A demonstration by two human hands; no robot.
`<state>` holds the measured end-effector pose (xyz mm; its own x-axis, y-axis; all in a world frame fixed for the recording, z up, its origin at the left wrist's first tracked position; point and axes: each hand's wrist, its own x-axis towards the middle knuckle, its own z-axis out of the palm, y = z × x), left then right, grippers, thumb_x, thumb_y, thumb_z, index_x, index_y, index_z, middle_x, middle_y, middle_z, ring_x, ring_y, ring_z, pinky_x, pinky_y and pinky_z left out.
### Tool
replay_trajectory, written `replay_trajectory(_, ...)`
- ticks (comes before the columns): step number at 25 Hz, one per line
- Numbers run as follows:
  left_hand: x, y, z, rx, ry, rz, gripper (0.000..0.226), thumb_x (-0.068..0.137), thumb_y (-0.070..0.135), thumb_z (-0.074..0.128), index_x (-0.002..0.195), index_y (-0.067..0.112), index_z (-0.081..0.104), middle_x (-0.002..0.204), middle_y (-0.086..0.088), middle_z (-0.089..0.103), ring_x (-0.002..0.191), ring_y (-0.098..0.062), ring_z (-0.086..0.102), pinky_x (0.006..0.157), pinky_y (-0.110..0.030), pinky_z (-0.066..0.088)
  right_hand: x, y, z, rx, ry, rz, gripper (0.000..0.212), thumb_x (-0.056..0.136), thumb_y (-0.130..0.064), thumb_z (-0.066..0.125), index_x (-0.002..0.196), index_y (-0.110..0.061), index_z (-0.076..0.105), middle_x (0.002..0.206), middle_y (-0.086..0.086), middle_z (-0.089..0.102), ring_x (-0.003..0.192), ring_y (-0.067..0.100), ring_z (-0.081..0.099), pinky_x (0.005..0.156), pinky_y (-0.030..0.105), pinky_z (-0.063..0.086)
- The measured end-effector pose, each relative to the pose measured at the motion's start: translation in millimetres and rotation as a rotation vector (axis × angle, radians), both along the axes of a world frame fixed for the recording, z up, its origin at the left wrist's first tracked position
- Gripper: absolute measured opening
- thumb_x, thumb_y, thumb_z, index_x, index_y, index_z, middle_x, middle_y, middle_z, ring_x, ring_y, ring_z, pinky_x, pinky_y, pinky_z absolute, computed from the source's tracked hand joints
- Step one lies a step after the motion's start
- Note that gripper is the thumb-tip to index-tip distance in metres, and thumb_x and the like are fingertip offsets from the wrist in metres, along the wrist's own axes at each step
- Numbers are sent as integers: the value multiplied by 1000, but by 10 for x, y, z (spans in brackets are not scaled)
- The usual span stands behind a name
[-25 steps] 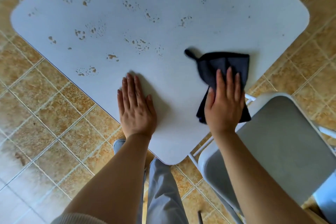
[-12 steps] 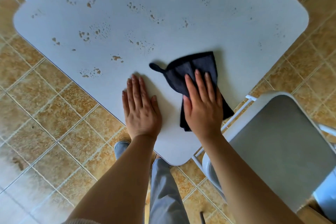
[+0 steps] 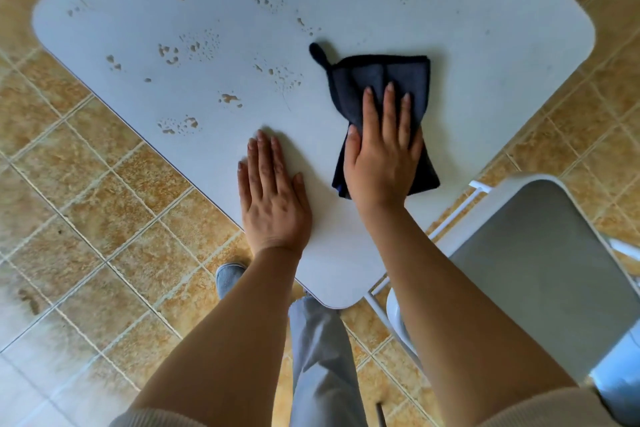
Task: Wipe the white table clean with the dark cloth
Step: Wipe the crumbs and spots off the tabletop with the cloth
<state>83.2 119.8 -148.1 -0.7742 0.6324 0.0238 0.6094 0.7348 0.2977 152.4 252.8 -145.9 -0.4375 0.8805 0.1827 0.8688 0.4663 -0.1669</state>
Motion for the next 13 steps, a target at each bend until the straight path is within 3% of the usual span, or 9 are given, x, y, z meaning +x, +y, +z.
replay_trajectory(5,-1,18,-3,-21,17,4,58,101,28,35,152,4,23,160,-11,21,149,-23,16,122,-38,9,772,-316,81,-30,-73,226,48,105,-34,40,151,-22,40,158,4,37,148,27,32,113,46,37)
replay_trajectory(9,34,68,68,-27,13,27,57,101,25,39,152,4,25,159,-13,22,148,-26,17,122,-40,10,1081,231,87,-21,-86,7,46,105,-32,39,149,-20,43,157,5,39,147,28,34,113,47,38)
replay_trajectory(13,129,484,148,25,-11,-125,56,103,29,28,152,4,20,161,-11,18,150,-23,13,123,-39,8,565,685,67,-41,0,-111,47,102,-34,43,146,-18,48,155,8,43,144,32,38,111,50,39)
